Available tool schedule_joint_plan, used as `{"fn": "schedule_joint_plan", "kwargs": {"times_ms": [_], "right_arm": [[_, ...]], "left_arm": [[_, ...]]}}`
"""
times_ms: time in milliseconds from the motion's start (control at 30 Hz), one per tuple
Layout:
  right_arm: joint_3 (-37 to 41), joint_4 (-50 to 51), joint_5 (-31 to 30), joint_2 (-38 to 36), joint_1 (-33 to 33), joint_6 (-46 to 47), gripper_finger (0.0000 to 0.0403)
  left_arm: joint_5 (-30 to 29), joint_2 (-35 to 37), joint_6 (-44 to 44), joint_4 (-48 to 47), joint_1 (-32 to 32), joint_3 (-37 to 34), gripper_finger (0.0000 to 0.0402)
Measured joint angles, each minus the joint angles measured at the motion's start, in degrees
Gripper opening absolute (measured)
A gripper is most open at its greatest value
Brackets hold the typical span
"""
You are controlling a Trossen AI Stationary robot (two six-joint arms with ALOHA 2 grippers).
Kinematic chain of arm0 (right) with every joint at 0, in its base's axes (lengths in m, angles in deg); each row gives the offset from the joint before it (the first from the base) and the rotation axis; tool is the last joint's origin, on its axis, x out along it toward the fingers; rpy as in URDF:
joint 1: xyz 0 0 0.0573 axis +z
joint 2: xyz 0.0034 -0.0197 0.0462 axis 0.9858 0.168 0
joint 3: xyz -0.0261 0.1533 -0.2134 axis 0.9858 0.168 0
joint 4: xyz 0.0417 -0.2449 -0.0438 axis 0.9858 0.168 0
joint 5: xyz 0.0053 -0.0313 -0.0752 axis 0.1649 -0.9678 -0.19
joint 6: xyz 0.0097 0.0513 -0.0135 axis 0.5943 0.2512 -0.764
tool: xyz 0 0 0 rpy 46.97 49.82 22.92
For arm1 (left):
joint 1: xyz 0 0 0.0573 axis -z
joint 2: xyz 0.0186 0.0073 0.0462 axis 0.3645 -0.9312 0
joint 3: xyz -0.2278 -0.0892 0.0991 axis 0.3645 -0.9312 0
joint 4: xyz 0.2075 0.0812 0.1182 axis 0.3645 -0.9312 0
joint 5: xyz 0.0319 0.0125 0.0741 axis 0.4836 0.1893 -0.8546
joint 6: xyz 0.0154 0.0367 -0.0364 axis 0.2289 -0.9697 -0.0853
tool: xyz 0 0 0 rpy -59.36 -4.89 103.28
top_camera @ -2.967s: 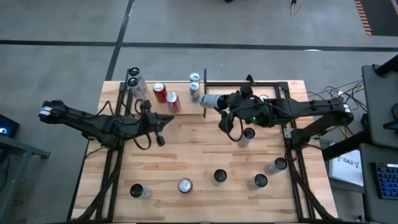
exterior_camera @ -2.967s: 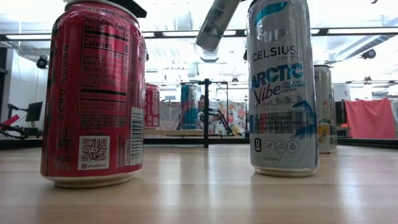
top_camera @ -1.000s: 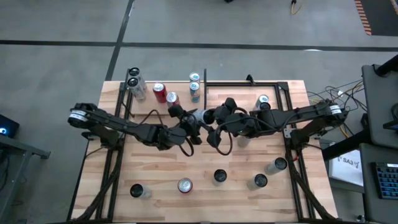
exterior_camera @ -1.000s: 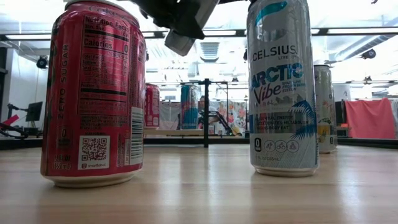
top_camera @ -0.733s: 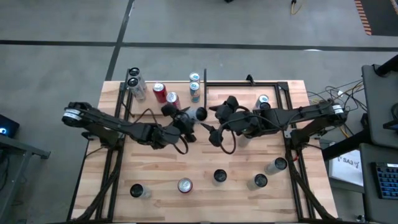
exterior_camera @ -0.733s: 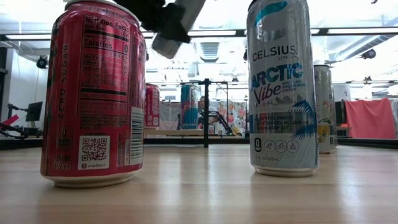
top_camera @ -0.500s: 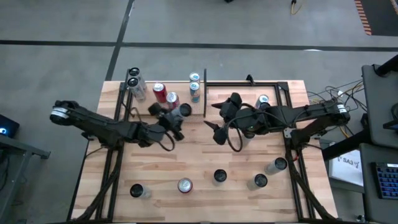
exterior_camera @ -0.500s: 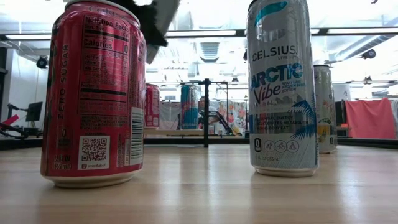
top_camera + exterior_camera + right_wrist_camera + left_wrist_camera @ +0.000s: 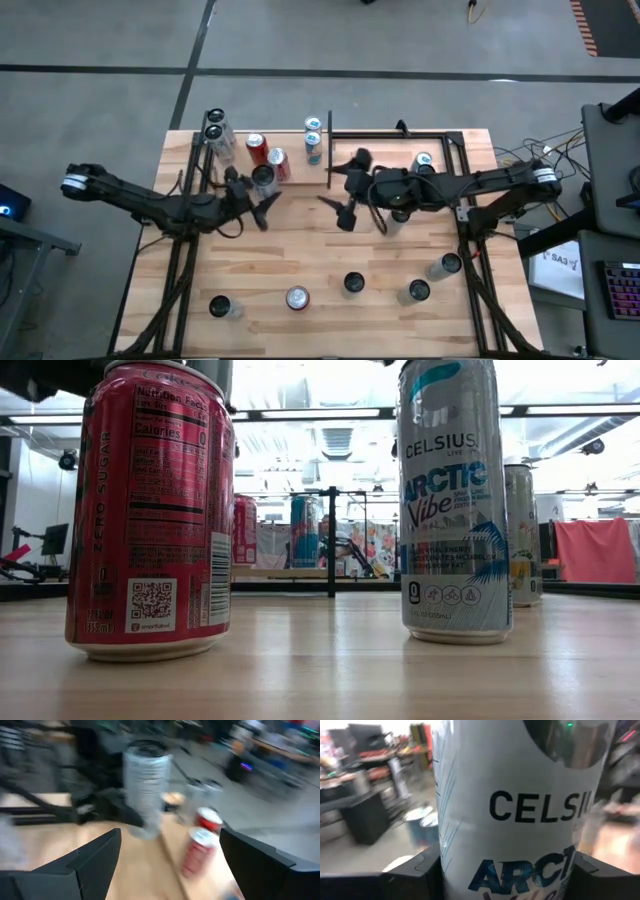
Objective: Place canned beverage on shelf
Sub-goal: Put the top left white and blue soda can on the shelf
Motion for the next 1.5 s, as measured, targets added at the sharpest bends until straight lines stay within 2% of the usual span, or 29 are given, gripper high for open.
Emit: {"fn": "schedule_joint_plan", "kwargs": {"times_ms": [67, 133, 333, 533, 667, 767, 1033, 1333, 1500], "right_arm": [[2.38, -7.17, 6.35, 1.26, -0.95, -0.86, 0.0329], [4.07, -13.97, 9.59, 2.7, -1.61, -1.66, 0.0329], [3.16, -27.5, 9.52, 10.03, -2.81, -5.14, 0.0329], [-3.98, -25.88, 9.49, 17.21, -3.93, -5.14, 0.0329], [-8.02, -22.18, 7.14, 20.14, -4.25, -4.76, 0.0329], [-10.07, -19.95, 4.51, 20.98, -4.29, -5.0, 0.0329], [-10.78, -21.0, 3.92, 20.92, -4.55, -5.41, 0.0328], [-10.78, -29.48, 7.11, 22.5, -5.44, -6.6, 0.0328], [-13.08, -29.74, 11.36, 24.05, -6.32, -5.36, 0.0328]], "left_arm": [[3.15, -0.23, -2.07, 6.81, 0.03, -1.93, 0.0229], [4.71, -1.03, -3.88, 11.89, 0.03, -2.93, 0.0229], [4.68, -3.17, -6.8, 15.6, 0.03, -2.43, 0.0229], [0.07, -2.69, -7.1, 10.08, 0.03, -1.31, 0.023], [-0.46, -1.6, -7.66, 8.38, 0.03, -1.33, 0.0231], [-3.12, -0.5, -9.78, 7.83, 0.01, -1.33, 0.0231], [-8.35, 1.29, -16.15, 7.58, -0.17, -1.33, 0.0231], [-7.77, -0.3, -14.29, 8.99, -0.15, -1.35, 0.0232], [-7.51, -1.63, -13.83, 11.14, -0.15, -1.35, 0.0232]]}}
